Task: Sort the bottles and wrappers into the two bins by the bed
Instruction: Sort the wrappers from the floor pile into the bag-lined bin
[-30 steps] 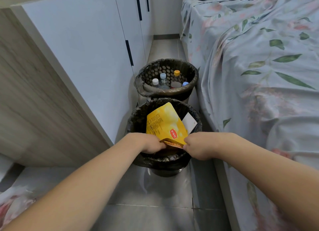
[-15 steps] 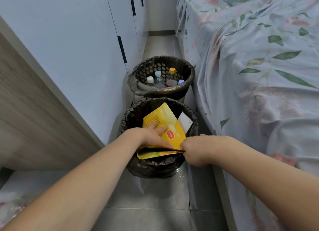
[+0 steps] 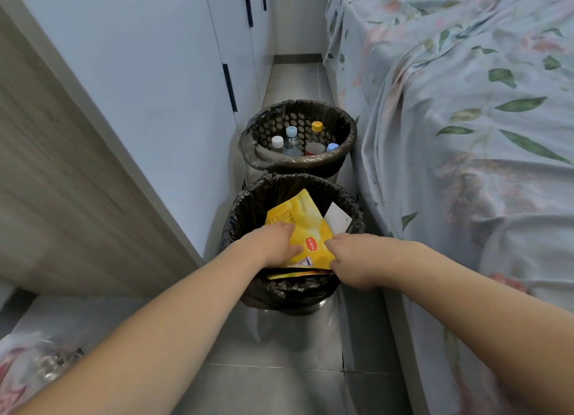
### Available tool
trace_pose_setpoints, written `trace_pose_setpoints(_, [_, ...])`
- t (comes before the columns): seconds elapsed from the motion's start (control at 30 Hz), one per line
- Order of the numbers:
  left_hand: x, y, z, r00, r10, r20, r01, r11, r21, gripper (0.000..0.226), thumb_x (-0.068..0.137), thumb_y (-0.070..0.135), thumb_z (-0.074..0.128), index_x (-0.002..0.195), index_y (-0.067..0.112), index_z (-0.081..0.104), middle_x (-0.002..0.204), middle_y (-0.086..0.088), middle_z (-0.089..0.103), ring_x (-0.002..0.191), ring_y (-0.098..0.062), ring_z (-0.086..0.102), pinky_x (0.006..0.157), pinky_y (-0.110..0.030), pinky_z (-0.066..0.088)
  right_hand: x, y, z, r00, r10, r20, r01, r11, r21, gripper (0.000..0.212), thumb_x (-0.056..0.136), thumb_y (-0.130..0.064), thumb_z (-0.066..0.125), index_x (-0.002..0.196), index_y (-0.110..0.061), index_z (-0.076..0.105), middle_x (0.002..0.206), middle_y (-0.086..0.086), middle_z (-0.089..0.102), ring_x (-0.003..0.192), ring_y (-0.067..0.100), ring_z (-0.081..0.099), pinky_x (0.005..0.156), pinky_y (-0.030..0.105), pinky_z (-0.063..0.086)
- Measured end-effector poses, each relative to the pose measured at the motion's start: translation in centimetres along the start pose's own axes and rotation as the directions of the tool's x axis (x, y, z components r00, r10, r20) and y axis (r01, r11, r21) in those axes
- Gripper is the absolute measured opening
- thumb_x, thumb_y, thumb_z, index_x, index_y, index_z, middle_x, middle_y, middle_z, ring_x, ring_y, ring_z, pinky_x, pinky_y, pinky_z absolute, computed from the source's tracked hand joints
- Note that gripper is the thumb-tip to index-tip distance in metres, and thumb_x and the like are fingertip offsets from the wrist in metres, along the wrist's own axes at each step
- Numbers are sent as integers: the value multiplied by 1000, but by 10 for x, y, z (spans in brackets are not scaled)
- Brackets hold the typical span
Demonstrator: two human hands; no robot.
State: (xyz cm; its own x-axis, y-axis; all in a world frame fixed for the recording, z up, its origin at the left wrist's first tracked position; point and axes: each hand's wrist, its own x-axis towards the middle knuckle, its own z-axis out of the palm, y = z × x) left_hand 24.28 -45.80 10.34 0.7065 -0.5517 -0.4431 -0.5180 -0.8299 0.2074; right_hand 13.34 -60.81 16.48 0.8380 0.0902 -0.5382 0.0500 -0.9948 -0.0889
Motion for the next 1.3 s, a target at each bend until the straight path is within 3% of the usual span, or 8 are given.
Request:
trace_pose_setpoints(0.13, [-58,-23,-9,962,42,-268,-86,984,-156,36,102,35,39,123,12,55,124,-7,57,116,-27,56,96,-42,46,-9,-9,-11,996,-3,-89,11,996,91,40,100,-36,38,133,-14,44,136,5,47,123,24,47,104,39,40])
trace_pose_setpoints(0.4, [-177,-114,17,927,-33,-373,-71,963,-262,36,101,27,39,133,15,53,135,-3,54,122,-20,52,99,-29,40,-28,-110,-8,925,-153,-348,196,976,93,53,100,-32,41,149,-14,30,154,0,31,142,15,27,114,23,18])
trace_pose_setpoints(0.7, [-282,-284,121,798,-464,-384,305,861,-406,46,92,31,42,130,7,54,135,-13,53,126,-30,49,105,-33,36,60,-321,45,891,-437,-124,440,898,2,51,97,-27,43,143,-7,37,146,12,40,135,29,37,112,34,31])
trace_pose_setpoints(0.87, [-319,-366,193,435,-814,-384,559,579,-594,77,79,51,57,147,25,30,158,-10,17,146,-33,12,118,-51,15,108,-417,86,909,-415,29,407,903,139,62,98,-30,45,152,-11,23,158,8,24,145,20,23,116,27,20])
trace_pose_setpoints(0.97, [-331,-396,228,299,-914,-274,435,386,-814,104,73,49,74,152,36,9,161,-8,0,148,-28,1,118,-52,13,131,-458,105,934,-345,88,310,910,276,63,95,-28,50,150,-11,23,154,7,30,136,23,36,102,27,34])
trace_pose_setpoints(1.1, [-341,-423,267,241,-958,-155,146,193,-970,111,73,44,81,154,27,6,160,2,7,147,-15,8,119,-39,17,164,-494,121,960,-206,188,29,743,668,73,92,-26,61,149,-14,18,145,7,38,113,20,45,85,25,33])
trace_pose_setpoints(1.2, [-343,-434,277,334,-940,75,-87,-110,-990,119,66,46,84,152,32,3,139,7,45,131,-15,44,108,-35,36,191,-510,134,966,-113,235,-129,577,807,94,85,-31,71,152,-18,6,148,6,35,128,27,44,91,31,35])
trace_pose_setpoints(1.3, [-338,-442,284,363,-910,199,-55,-234,-971,93,77,37,79,151,20,26,134,-1,53,123,-21,54,100,-31,42,206,-511,142,954,-88,287,-193,553,811,77,81,-30,75,142,-14,30,131,7,52,106,23,59,77,25,46])
